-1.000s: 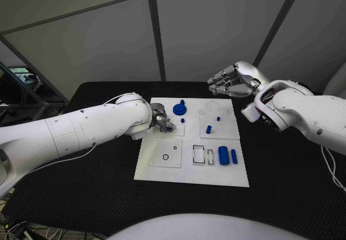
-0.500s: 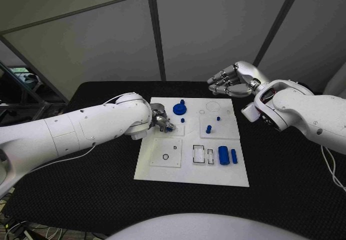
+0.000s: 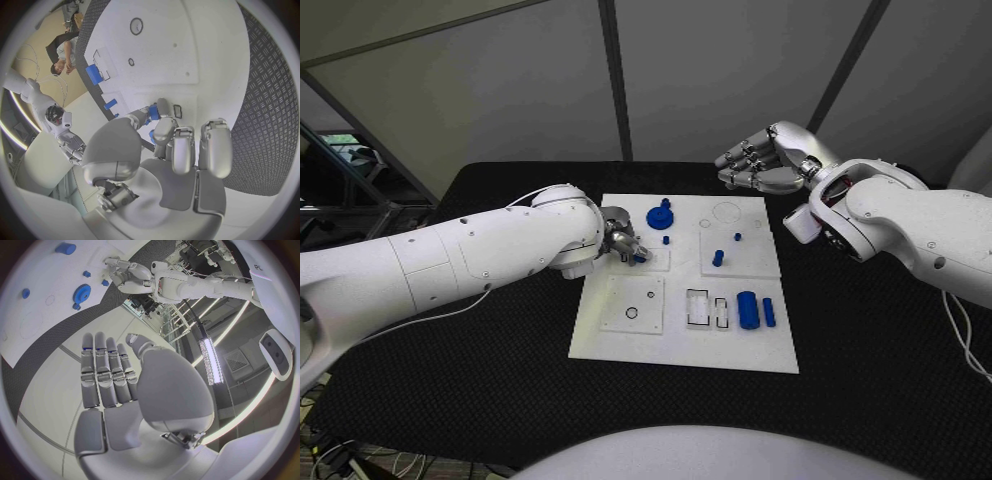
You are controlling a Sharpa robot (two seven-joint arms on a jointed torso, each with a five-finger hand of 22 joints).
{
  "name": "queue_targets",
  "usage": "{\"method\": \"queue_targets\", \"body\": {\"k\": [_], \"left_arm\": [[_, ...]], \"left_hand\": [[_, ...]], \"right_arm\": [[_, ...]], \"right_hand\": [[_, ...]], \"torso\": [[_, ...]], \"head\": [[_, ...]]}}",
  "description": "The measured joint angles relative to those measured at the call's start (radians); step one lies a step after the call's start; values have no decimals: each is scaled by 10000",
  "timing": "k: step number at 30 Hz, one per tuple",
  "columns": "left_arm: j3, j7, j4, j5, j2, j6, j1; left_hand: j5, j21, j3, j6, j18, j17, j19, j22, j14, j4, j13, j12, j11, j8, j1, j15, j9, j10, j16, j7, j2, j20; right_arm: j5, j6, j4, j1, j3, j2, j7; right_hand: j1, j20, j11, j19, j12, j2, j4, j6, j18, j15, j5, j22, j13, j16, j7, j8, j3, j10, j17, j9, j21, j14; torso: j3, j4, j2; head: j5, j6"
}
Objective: Assemble the parts on the task board
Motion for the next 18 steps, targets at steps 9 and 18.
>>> {"method": "queue_targets", "body": {"k": [9, 18], "left_arm": [[0, 0, -29, -1, 14, 38, 0], [-2, 0, -201, -1, 126, 76, 19]], "left_hand": [[0, 0, -131, 37, -1, 0, 0, 0, 0, 131, -1, 0, 0, 0, 0, 0, -28, 0, 0, 38, 0, 0], [0, 0, -504, 108, 0, 0, 0, 0, -1, 448, 34, 43, 0, 0, -114, 0, -59, -1, 0, 36, 114, 0]], "right_arm": [[0, 11, -6, -1, 0, 11, 0], [0, 15, -6, -2, 0, 10, -2]], "right_hand": [[0, 0, 0, 0, 0, 0, 0, 0, 0, 0, 0, -11, 0, 0, 0, 0, 0, 0, 1, 0, 0, 0], [0, 0, 0, 0, 0, 0, 0, 0, 0, 0, 0, -10, 1, 0, 0, 0, 0, 0, 1, 0, 0, 0]], "torso": [[4, -1, 1], [9, -12, 4]], "head": [[-9, -9], [-16, -7]]}}
